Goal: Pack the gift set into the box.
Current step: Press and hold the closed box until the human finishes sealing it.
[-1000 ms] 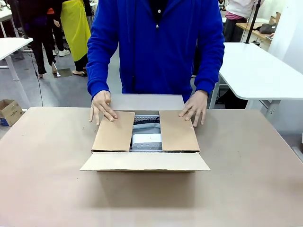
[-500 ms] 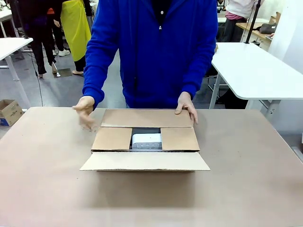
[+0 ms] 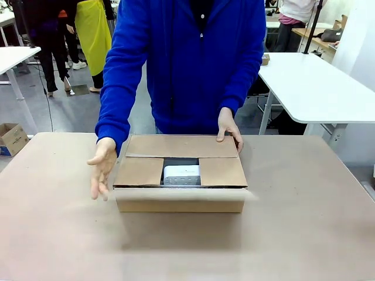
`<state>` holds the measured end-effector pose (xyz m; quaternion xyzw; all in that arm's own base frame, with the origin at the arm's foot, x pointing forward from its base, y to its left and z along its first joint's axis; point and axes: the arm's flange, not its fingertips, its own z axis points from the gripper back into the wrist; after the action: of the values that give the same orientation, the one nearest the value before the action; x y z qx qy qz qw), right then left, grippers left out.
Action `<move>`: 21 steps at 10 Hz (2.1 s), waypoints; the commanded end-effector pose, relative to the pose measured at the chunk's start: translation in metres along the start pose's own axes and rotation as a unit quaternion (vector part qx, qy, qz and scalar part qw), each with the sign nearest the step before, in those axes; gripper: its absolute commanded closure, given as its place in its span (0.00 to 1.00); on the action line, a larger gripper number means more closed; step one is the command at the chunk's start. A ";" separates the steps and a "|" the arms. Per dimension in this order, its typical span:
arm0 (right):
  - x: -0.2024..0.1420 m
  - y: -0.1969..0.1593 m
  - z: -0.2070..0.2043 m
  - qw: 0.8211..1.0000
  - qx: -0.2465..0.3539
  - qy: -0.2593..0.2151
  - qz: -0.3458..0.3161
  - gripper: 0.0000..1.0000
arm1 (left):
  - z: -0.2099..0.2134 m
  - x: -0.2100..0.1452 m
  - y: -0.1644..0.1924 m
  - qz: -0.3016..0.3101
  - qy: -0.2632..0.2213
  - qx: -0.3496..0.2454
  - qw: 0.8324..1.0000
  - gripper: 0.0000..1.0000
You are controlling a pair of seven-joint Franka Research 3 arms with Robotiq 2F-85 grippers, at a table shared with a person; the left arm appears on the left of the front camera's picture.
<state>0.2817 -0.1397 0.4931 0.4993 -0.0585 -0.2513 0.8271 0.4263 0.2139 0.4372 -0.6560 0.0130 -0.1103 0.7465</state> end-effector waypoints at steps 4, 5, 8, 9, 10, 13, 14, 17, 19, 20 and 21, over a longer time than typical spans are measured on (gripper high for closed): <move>0.002 0.000 -0.001 1.000 0.013 0.000 0.012 0.00 | 0.001 -0.001 -0.001 -0.002 0.002 0.003 1.000 0.00; 0.002 0.000 -0.001 1.000 0.013 0.000 0.012 0.00 | 0.001 -0.001 -0.001 -0.002 0.002 0.003 1.000 0.00; 0.002 0.000 -0.001 1.000 0.013 0.000 0.012 0.00 | 0.001 -0.001 -0.001 -0.002 0.002 0.003 1.000 0.00; 0.002 0.000 -0.001 1.000 0.013 0.000 0.012 0.00 | 0.001 -0.001 -0.001 -0.002 0.002 0.003 1.000 0.00; 0.002 0.000 -0.001 1.000 0.013 0.000 0.012 0.00 | 0.001 -0.001 -0.001 -0.002 0.002 0.003 1.000 0.00; 0.002 0.000 -0.001 1.000 0.013 0.000 0.012 0.00 | 0.001 -0.001 -0.001 -0.002 0.002 0.003 1.000 0.00; 0.002 0.000 -0.001 1.000 0.013 0.000 0.012 0.00 | 0.001 -0.001 -0.001 -0.002 0.002 0.003 1.000 0.00; 0.002 0.000 -0.001 1.000 0.013 0.000 0.012 0.00 | 0.001 -0.001 -0.001 -0.002 0.002 0.003 1.000 0.00; 0.002 0.000 -0.001 1.000 0.013 0.000 0.012 0.00 | 0.001 -0.001 -0.001 -0.002 0.002 0.003 1.000 0.00; 0.002 0.000 -0.001 1.000 0.013 0.000 0.012 0.00 | 0.001 -0.001 -0.001 -0.002 0.002 0.003 1.000 0.00; 0.001 -0.001 0.000 1.000 0.000 0.001 -0.001 0.00 | 0.000 0.000 0.000 0.000 0.000 0.000 1.000 0.00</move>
<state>0.2821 -0.1401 0.4919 0.4988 -0.0575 -0.2521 0.8272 0.4263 0.2139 0.4372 -0.6560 0.0131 -0.1103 0.7465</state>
